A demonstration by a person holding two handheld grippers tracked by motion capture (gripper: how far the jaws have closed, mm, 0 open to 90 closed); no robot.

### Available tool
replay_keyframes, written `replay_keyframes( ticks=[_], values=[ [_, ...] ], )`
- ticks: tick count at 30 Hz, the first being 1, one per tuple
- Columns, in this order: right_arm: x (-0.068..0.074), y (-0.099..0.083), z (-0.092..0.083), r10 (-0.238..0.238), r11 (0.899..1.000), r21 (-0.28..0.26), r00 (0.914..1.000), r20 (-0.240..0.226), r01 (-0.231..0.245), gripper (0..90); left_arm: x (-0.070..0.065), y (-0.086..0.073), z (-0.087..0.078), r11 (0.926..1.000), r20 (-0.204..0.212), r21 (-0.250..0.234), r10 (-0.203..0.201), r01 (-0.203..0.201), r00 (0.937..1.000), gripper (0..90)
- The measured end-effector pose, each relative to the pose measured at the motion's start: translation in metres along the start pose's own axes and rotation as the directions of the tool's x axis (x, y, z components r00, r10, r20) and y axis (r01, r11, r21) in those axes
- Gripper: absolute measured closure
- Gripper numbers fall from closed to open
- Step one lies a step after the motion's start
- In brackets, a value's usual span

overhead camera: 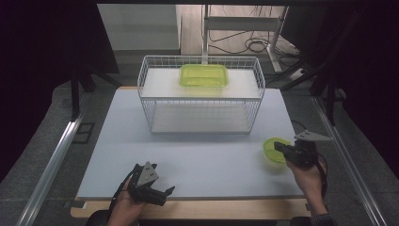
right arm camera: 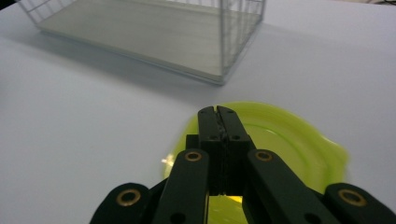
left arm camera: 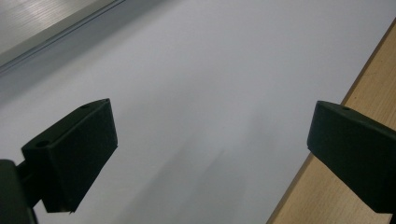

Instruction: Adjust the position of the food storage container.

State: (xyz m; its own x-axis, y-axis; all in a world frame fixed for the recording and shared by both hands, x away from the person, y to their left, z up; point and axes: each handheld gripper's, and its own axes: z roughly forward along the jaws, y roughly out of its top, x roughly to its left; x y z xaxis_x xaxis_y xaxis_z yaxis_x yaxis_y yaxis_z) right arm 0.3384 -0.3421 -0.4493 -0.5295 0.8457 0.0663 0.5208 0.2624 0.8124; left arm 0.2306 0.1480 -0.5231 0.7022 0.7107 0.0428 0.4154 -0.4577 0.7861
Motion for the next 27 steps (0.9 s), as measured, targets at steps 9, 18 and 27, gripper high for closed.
replay_keyframes(
  ticks=[9,18,27],
  values=[
    [-0.028,-0.005,-0.009,0.047,0.999,-0.017,0.9928,0.110,-0.046,90.0,0.000,0.000,0.001,1.0000,0.000,0.007,0.003,-0.003,1.0000,1.8],
    [-0.055,-0.015,-0.003,0.074,0.997,0.012,0.9758,0.206,-0.078,90.0,-0.001,0.000,0.003,0.9997,0.000,0.022,0.014,-0.014,0.9999,1.8],
    [-0.057,-0.020,0.007,0.061,0.996,0.054,0.9770,0.204,-0.073,89.9,-0.001,0.000,0.004,0.9995,0.001,0.028,0.017,-0.017,0.9999,1.8]
  ],
)
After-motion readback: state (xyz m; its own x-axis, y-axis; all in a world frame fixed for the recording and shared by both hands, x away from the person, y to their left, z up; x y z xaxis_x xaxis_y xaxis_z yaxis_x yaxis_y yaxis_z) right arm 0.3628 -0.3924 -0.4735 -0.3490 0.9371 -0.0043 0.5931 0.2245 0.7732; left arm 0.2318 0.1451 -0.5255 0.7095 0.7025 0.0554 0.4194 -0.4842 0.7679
